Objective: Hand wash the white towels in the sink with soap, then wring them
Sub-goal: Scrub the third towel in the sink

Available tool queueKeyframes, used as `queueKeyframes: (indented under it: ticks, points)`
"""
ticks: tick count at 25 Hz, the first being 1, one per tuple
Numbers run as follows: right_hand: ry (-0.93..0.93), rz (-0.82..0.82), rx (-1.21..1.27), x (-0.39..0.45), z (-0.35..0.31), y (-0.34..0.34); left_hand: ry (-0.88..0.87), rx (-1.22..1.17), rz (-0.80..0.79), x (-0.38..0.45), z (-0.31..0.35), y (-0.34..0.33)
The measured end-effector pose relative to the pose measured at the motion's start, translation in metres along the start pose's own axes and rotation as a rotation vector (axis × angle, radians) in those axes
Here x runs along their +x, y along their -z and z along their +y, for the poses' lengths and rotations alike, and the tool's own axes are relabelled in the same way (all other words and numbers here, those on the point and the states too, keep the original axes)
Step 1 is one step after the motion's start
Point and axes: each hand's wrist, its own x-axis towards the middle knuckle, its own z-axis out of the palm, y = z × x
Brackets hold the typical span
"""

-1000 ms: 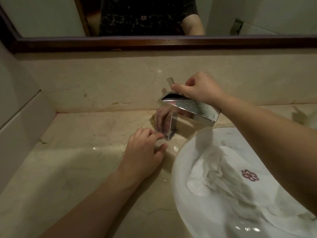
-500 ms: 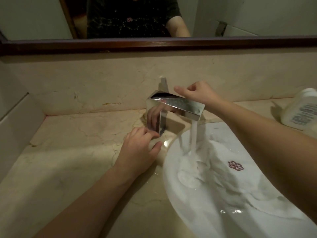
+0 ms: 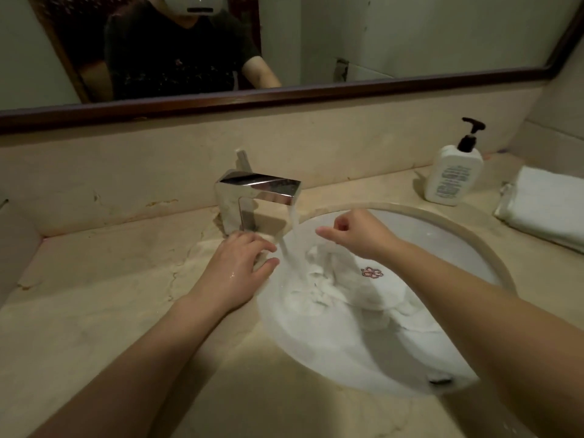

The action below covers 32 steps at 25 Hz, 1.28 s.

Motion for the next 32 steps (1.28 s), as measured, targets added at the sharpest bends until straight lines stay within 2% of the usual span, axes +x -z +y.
queueKeyframes:
  ticks: [5, 10, 13, 19, 24, 27, 29, 32]
  points:
    - [-0.018, -0.044, -0.102, -0.041, 0.034, -0.005, -0.173, 0.016, -0.147, 0.009, 0.04, -0.021]
    - [-0.1, -0.021, -0.076, -0.062, 0.083, 0.006, -0.3, -0.01, -0.46, 0.043, 0.089, -0.056]
    - [-0.124, -0.049, -0.084, -0.066, 0.105, 0.01, -0.341, 0.013, -0.524, 0.064, 0.121, -0.082]
    - [-0.203, -0.099, -0.193, -0.069, 0.136, 0.014, -0.34, 0.028, -0.549, 0.084, 0.159, -0.132]
    - [-0.277, -0.226, 0.003, -0.076, 0.152, 0.035, -0.319, 0.055, -0.505, 0.082, 0.168, -0.16]
    - [-0.248, -0.234, -0.021, -0.078, 0.156, 0.038, -0.343, 0.032, -0.461, 0.075, 0.173, -0.167]
    - [-0.227, -0.16, 0.044, -0.08, 0.157, 0.037, -0.257, -0.153, -0.412, 0.072, 0.177, -0.167]
    - [-0.186, 0.009, 0.289, -0.083, 0.153, 0.042, -0.088, -0.476, -0.351, 0.076, 0.178, -0.151]
